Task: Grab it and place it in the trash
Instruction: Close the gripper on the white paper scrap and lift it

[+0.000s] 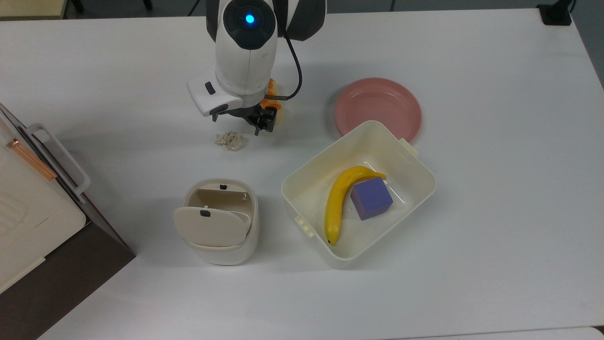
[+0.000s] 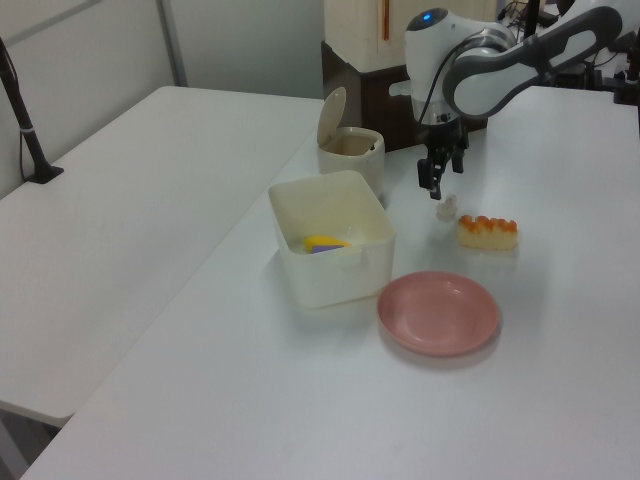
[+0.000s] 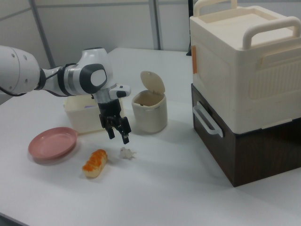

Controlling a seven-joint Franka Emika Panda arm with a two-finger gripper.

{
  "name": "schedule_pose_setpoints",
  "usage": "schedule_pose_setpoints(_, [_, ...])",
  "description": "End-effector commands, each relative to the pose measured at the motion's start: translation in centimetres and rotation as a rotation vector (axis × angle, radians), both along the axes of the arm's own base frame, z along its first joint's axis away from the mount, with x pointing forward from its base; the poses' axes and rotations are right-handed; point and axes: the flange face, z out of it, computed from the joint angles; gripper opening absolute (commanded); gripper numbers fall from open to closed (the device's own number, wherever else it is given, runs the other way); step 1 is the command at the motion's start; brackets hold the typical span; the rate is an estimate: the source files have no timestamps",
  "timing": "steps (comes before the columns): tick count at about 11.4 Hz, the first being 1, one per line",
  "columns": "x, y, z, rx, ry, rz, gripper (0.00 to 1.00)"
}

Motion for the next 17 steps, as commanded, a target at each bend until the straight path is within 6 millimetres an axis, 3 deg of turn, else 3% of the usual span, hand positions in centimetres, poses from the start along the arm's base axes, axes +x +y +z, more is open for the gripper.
schedule_pose_setpoints(1, [-1.6,-0.9,-1.8,-0.048,0.018,0.0,0.97])
schedule_pose_setpoints(5, [-1.1,-1.6,-4.3,-0.055,0.031,0.0,0.96])
schedule_pose_setpoints(9, [-0.3,-1.1,-5.8,-0.067,0.036,-0.002,0.93])
schedule_pose_setpoints(11, [0.1,-0.9,-5.9,-0.062,0.008,0.007,0.87])
schedule_pose_setpoints(14, [0.2,-1.0,-5.8,-0.061,0.002,0.007,0.63])
schedule_pose_setpoints(15, [0.2,-1.0,-5.8,-0.06,0.002,0.014,0.39])
schedule_pose_setpoints(17, [0.3,-1.0,-5.7,-0.069,0.001,0.029,0.05])
